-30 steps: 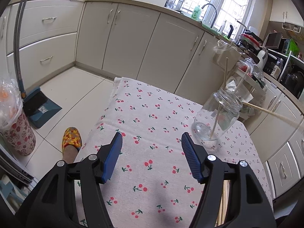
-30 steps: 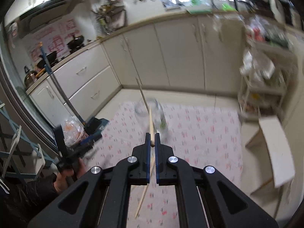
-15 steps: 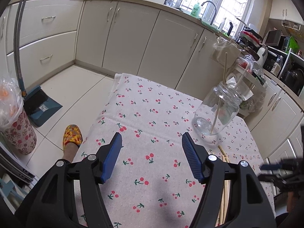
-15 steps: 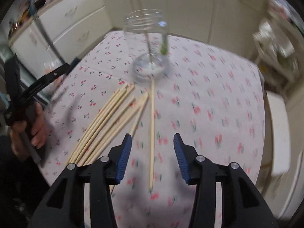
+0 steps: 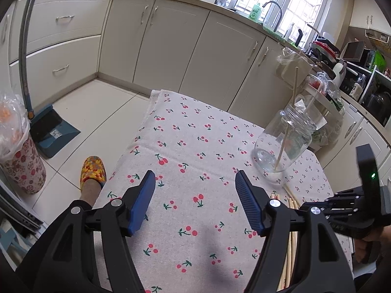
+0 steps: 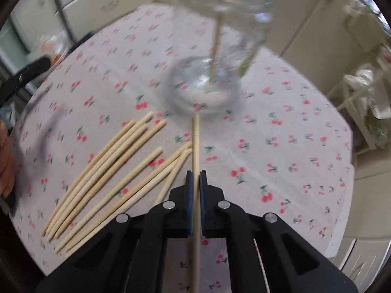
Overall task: Organize utensils
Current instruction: 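Grasp another wooden stick from the pile with the right tool, then lift the stick over the glass jar and release it inside with the right tool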
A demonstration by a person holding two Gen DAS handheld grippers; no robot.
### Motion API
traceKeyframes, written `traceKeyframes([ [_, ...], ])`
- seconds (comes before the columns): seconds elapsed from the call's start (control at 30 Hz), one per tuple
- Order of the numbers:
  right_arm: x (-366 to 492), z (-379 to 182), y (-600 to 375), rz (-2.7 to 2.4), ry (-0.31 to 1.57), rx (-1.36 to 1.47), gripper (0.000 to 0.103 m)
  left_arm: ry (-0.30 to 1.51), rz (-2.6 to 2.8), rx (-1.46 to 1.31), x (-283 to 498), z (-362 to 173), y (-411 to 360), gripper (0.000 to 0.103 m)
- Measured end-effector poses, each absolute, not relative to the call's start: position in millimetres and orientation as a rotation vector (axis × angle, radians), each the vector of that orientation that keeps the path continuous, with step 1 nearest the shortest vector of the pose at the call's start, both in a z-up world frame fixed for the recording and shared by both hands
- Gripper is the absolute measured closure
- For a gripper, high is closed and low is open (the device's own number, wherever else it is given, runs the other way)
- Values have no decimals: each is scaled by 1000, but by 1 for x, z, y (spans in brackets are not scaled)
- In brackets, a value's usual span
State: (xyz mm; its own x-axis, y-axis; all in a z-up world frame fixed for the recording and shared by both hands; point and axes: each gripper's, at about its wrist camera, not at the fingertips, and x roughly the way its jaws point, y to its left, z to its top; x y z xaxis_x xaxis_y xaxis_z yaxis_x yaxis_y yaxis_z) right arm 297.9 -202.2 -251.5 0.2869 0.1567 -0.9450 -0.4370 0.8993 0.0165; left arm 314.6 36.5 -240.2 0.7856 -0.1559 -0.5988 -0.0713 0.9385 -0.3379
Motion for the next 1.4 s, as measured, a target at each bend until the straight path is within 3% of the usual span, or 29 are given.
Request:
traceKeyframes([
  [0.17,295,-194,-267,285,994,173,97,677,-53,-348,316,-241,30,35],
  [0.3,305,-143,-294,272,694,454,97,683,-61,-347,317,-242,23,34],
  [0.47,338,-104,-277,242,436,511,97,684,-62,-370,317,-244,25,33],
  [0.6,372,-102,-251,211,371,483,97,683,-63,-391,317,-246,29,33],
  [1.13,360,-165,-222,220,493,322,96,698,-63,-402,320,-250,30,31],
  [1.23,337,-160,-236,215,517,337,70,698,-52,-393,320,-249,29,31],
  [1.4,278,-170,-262,221,685,371,70,704,-36,-352,320,-247,23,31],
])
